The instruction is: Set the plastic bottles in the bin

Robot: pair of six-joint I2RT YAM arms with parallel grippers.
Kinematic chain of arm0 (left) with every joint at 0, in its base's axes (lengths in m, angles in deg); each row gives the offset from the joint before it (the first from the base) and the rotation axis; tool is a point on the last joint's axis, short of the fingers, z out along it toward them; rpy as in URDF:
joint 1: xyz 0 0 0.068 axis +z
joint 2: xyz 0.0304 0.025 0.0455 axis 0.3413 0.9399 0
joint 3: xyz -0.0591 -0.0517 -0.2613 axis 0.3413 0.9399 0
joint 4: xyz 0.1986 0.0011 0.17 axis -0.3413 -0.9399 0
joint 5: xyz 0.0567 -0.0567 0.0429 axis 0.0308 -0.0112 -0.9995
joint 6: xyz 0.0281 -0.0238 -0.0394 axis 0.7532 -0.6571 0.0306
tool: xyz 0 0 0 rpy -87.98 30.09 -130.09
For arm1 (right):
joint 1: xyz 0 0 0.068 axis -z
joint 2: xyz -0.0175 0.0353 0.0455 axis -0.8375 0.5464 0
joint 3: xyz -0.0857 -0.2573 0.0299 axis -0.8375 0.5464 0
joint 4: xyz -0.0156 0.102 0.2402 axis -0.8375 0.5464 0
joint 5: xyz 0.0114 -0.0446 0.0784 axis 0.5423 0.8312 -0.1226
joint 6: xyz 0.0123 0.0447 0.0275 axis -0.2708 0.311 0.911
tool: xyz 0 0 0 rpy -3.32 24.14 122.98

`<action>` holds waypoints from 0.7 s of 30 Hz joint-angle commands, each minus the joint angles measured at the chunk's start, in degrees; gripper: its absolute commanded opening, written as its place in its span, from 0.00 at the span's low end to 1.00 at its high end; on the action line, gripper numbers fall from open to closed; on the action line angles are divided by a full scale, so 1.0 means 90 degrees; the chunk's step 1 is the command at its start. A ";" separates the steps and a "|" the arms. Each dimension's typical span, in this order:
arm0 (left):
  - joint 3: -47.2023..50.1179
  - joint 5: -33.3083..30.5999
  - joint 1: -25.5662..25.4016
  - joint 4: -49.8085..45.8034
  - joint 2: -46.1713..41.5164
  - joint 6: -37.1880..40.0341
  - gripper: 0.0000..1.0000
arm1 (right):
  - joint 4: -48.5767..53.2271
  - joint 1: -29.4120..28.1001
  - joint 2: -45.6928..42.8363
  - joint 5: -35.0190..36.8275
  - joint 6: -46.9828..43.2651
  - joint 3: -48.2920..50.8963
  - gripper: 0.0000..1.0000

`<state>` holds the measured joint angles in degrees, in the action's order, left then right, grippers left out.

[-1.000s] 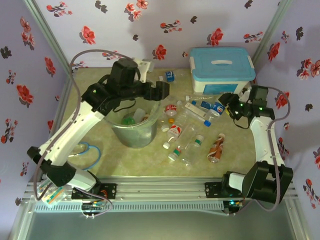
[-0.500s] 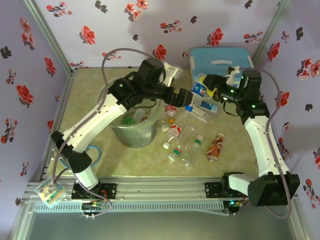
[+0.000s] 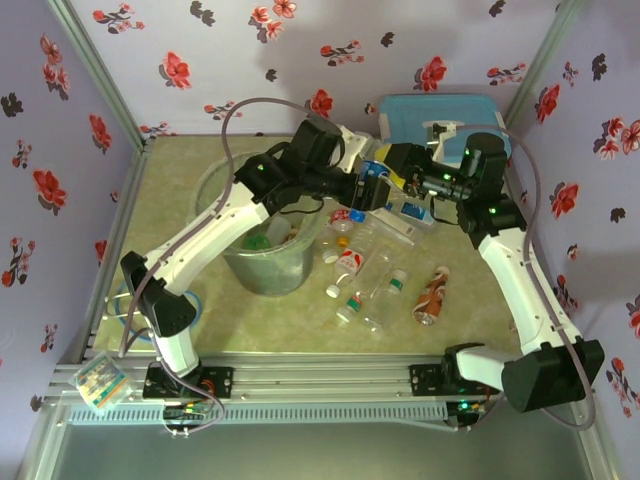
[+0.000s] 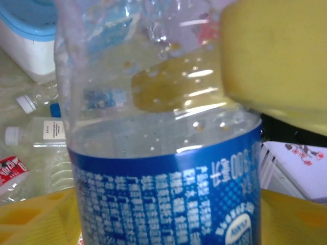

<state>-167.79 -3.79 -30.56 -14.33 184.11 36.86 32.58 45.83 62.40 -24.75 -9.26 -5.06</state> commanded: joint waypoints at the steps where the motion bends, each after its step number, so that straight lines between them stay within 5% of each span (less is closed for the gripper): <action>1: -0.0180 0.0130 -0.0003 0.0150 0.0022 0.0077 0.71 | -0.0243 -0.0032 0.0037 -0.0103 0.0057 -0.0094 0.57; 9: -0.0139 0.0139 0.0000 0.0190 -0.0039 0.0064 0.57 | -0.0320 -0.0052 0.0061 -0.0093 0.0057 -0.0055 0.61; 21: 0.0155 0.0095 0.0291 0.0125 -0.0460 0.0066 0.55 | 0.1305 0.0210 -0.0160 0.0277 -0.1145 -0.0615 0.96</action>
<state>-167.24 -3.48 -29.43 -13.83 183.74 36.95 37.85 46.66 62.81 -24.07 -13.87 -7.48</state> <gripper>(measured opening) 0.553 0.934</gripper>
